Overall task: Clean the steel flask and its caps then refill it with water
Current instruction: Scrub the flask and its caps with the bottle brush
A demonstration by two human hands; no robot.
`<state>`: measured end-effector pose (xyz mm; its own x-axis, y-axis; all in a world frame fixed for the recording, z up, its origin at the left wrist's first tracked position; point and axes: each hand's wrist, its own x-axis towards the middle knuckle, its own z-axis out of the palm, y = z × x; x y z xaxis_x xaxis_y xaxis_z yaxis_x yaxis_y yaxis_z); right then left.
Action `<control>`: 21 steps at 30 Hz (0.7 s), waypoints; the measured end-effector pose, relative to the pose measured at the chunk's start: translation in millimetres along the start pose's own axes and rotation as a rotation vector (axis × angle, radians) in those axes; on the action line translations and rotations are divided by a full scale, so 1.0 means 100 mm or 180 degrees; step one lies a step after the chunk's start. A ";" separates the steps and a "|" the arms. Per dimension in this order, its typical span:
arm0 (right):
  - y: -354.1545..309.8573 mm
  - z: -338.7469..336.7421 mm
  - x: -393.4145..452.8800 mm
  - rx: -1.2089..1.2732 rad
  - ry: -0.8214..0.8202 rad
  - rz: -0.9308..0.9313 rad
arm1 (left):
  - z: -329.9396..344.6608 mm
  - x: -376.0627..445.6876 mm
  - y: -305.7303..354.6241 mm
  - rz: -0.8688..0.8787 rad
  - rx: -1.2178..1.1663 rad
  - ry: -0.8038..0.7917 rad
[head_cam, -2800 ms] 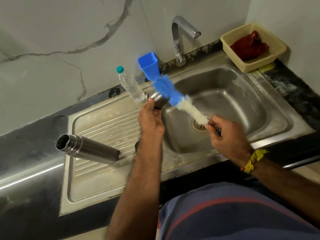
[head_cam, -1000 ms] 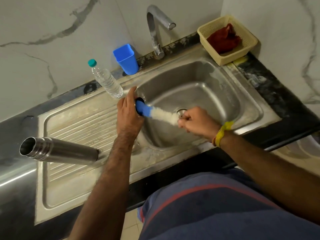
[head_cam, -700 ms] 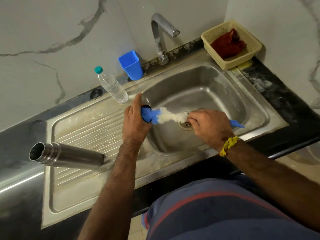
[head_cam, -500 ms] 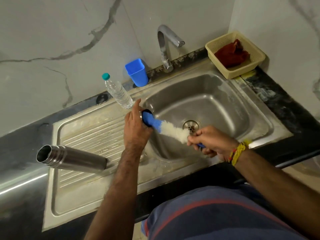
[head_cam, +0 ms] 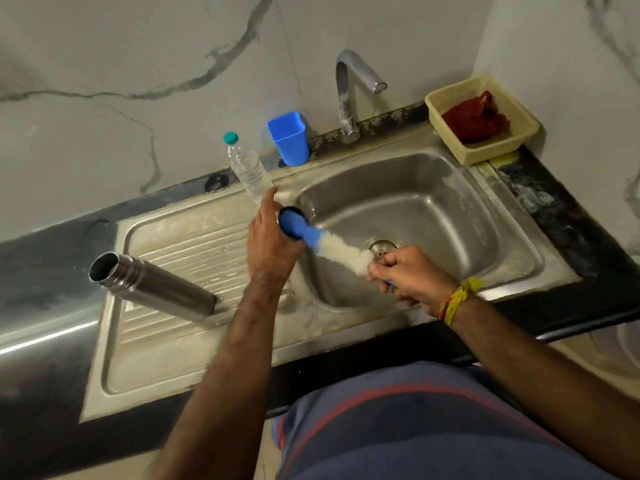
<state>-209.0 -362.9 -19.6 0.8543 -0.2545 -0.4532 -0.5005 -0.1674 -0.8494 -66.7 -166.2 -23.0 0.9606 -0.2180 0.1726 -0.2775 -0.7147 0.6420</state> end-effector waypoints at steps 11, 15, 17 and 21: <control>0.12 0.14 -0.02 -0.2048 0.0965 -0.1163 | -0.10 -0.18 -0.19 -0.0119 -0.0053 -0.0037; 0.07 0.39 -0.02 -0.0453 0.0138 -0.0333 | -0.20 -0.17 -0.29 -0.0223 -0.0167 0.0141; 0.07 0.43 -0.02 -0.0216 -0.0031 -0.0141 | -0.22 -0.17 -0.34 -0.0227 -0.0224 0.0197; 0.00 0.43 -0.01 0.0149 -0.0256 0.0164 | -0.23 -0.16 -0.43 -0.0345 -0.0405 0.0219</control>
<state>-203.8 -321.8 -31.1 0.8370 -0.1841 -0.5153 -0.5386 -0.1107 -0.8353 -69.9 -116.4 -36.0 0.9848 -0.0950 0.1451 -0.1721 -0.6408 0.7482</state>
